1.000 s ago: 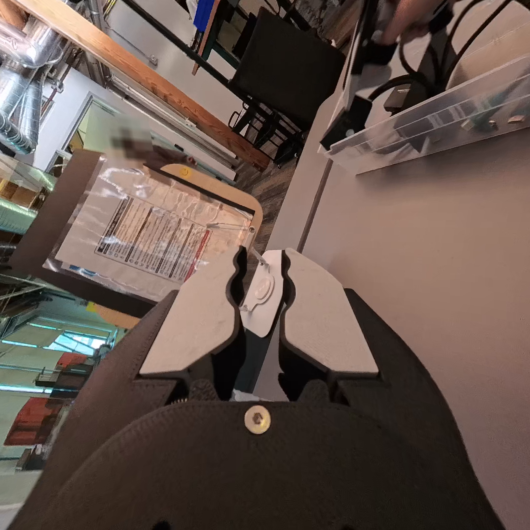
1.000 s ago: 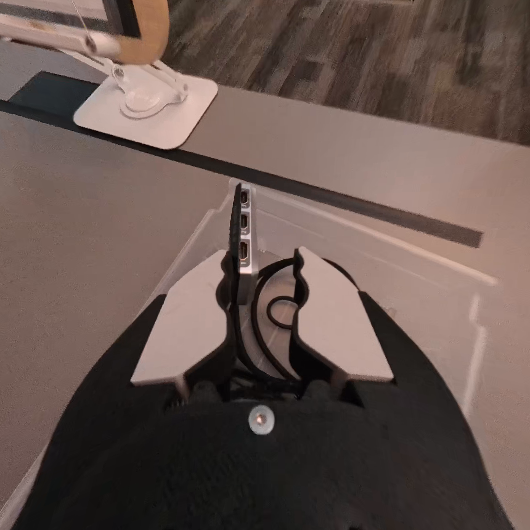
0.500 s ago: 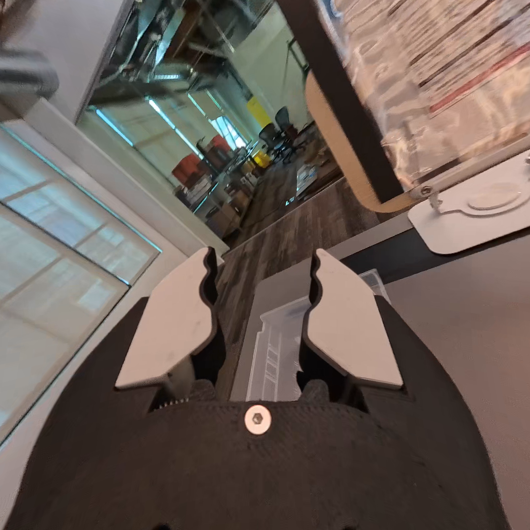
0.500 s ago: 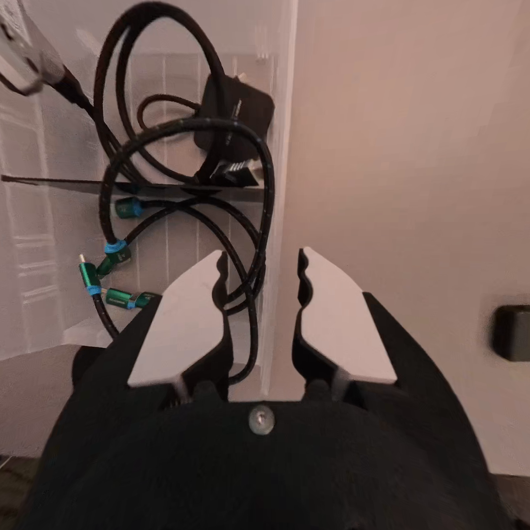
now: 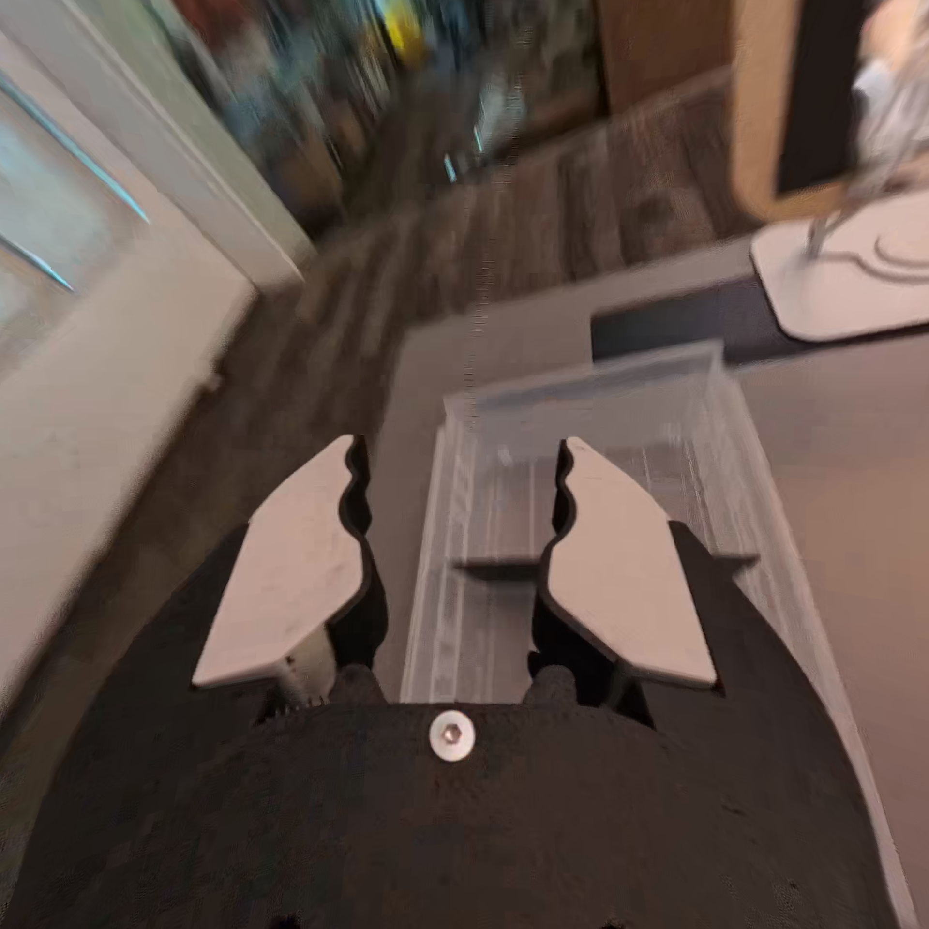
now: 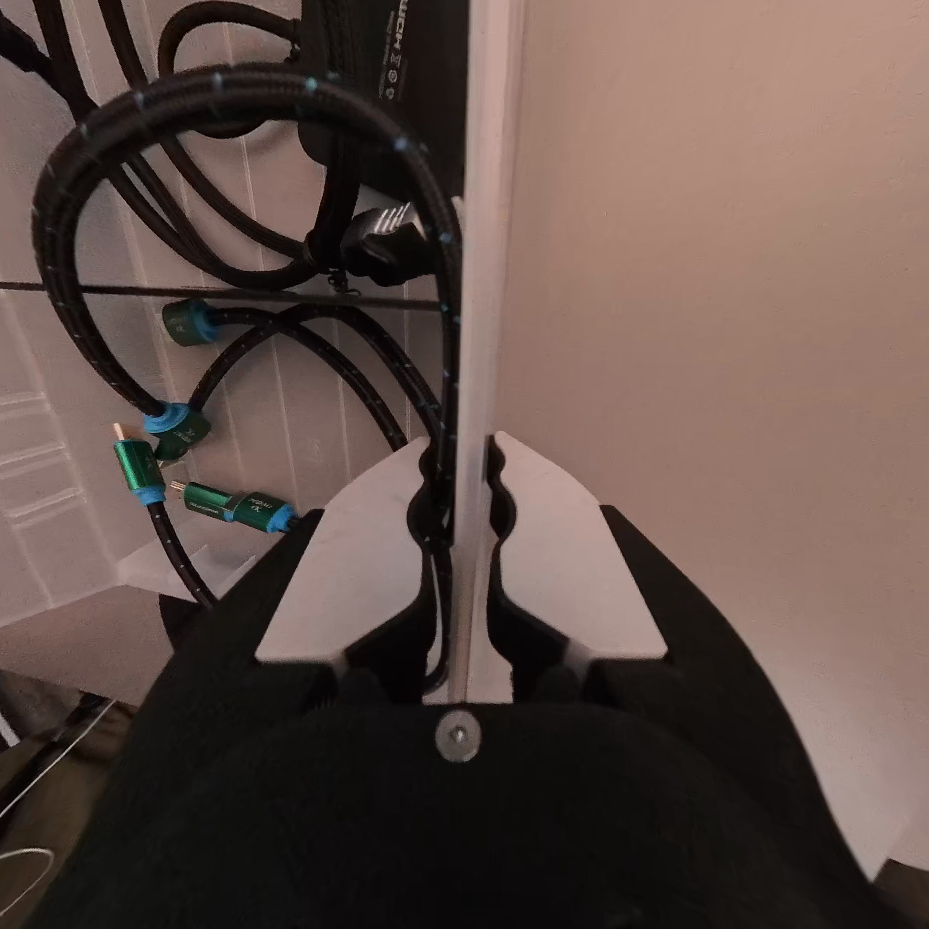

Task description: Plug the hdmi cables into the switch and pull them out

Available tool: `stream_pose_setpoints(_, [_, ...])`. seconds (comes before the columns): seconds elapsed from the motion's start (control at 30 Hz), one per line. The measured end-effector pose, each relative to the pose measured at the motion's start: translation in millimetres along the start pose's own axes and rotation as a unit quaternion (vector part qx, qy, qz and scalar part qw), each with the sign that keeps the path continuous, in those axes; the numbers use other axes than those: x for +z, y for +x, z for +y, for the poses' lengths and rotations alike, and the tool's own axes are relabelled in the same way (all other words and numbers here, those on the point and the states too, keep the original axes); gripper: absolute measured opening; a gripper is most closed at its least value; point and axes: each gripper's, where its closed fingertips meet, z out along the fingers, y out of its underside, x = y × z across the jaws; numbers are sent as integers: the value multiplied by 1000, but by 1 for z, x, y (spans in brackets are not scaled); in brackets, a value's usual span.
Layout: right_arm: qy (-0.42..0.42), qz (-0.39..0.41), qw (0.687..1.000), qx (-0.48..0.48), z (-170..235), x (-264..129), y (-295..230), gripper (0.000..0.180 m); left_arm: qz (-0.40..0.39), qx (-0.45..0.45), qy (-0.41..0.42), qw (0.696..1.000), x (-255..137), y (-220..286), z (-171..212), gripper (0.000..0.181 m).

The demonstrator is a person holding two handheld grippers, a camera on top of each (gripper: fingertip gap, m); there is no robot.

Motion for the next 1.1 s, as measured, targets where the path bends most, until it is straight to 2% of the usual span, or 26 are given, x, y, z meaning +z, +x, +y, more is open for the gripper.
stream_pose_setpoints(0.07, [-2, -5, 1000, 6, 0, 0, 0, 19, 49, -78, -97, 991, 13, -29, 51, 73])
stream_pose_setpoints(0.13, [-9, 9, 1000, -3, 1, 1, 0, 18, 64, -123, -167, 976, 21, -53, 98, 70])
stream_pose_setpoints(0.23, [-26, 15, 999, -12, 2, 3, -7, 18, 120, -157, -232, 953, 31, -51, 141, 66])
stream_pose_setpoints(0.3, [-38, 12, 999, -28, 3, 5, -16, 18, 163, -150, -280, 934, 39, -32, 162, 66])
stream_pose_setpoints(0.4, [-59, 8, 997, -53, 3, 9, -34, 19, 173, -99, -369, 908, 48, -14, 196, 63])
stream_pose_setpoints(0.47, [-72, 4, 995, -69, 3, 13, -48, 19, 197, -73, -419, 883, 45, -1, 213, 42])
stream_pose_setpoints(0.53, [-85, 3, 993, -80, 2, 17, -63, 19, 217, -63, -437, 870, 40, 7, 218, 22])
stream_pose_setpoints(0.57, [-93, 1, 992, -85, 2, 19, -71, 19, 241, -67, -439, 863, 36, 14, 217, 4])
stream_pose_setpoints(0.77, [-121, -2, 985, -122, -4, 33, -123, 20, 293, 21, -464, 836, 17, 47, 213, 11])
stream_pose_setpoints(1.1, [-123, -3, 974, -189, -9, 52, -189, 23, 312, 105, -499, 802, -7, 119, 193, 15])
